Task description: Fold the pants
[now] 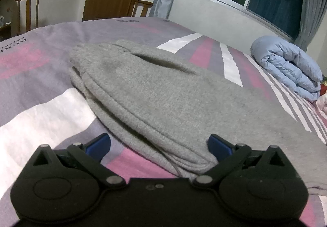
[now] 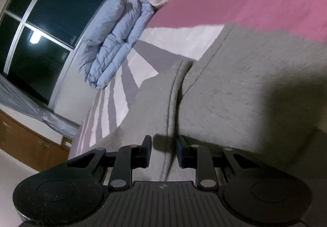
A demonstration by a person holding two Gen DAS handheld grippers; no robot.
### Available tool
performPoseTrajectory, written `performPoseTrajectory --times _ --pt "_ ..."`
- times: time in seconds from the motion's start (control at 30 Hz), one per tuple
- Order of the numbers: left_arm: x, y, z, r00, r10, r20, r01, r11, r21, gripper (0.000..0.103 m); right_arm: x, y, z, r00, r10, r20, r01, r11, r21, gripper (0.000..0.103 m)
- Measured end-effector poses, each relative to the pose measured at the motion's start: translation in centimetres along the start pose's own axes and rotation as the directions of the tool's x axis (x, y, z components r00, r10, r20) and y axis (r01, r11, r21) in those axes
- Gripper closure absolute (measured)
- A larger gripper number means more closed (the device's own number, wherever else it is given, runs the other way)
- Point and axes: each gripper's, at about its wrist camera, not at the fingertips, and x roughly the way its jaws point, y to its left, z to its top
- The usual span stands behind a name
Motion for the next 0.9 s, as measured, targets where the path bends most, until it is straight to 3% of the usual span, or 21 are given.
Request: performPoseTrajectory --times 0.17,0.2,0.3,0.4,0.5,0.6,0.7,0.73,0.9 --pt "0.1 -0.1 0.0 1.0 0.004 0.0 -0.004 1.0 0.003 0.006 0.8 -0.5 1.4 1.0 0.019 0.013 -0.019 1.0 0.007 0.08" --pt "0.1 -0.1 0.0 1.0 0.005 0.0 -0.005 1.0 0.004 0.006 0.9 -0.2 1.6 1.0 0.01 0.012 -0.01 1.0 -0.014 0.098" --pt "0.1 -0.1 -0.1 1.0 0.007 0.001 -0.007 1.0 0.005 0.006 -1.0 1.0 1.8 0.998 0.044 0.037 -0.041 0.997 -0.065 0.098" --pt "0.1 -0.1 0.0 1.0 0.004 0.001 -0.004 1.0 0.004 0.006 -5.3 1.8 1.4 0.991 0.068 0.112 -0.054 0.991 -0.119 0.098" --pt "0.1 -0.1 0.0 1.0 0.002 0.002 -0.002 1.0 0.004 0.006 -8.2 0.8 0.2 0.988 0.011 0.154 0.012 0.989 -0.146 0.098" --pt "0.1 -0.1 0.0 1.0 -0.001 0.002 0.001 1.0 0.001 0.006 -7.8 -2.9 -1.2 0.988 -0.105 0.114 0.112 0.992 -0.063 0.098" --pt "0.0 0.0 -0.1 1.0 -0.001 0.001 0.001 1.0 0.001 0.006 -8.0 -4.7 -1.3 0.992 -0.044 0.118 0.044 0.999 0.008 0.097" --pt "0.0 0.0 -0.1 1.0 -0.001 0.002 0.001 1.0 0.001 0.006 -8.3 -4.6 -1.1 0.991 -0.038 0.132 0.036 0.999 0.018 0.091" --pt "0.0 -0.1 -0.1 1.0 0.001 0.002 -0.001 1.0 0.003 0.006 -8.6 -5.6 1.0 0.978 -0.055 0.202 0.036 0.994 0.1 0.088"
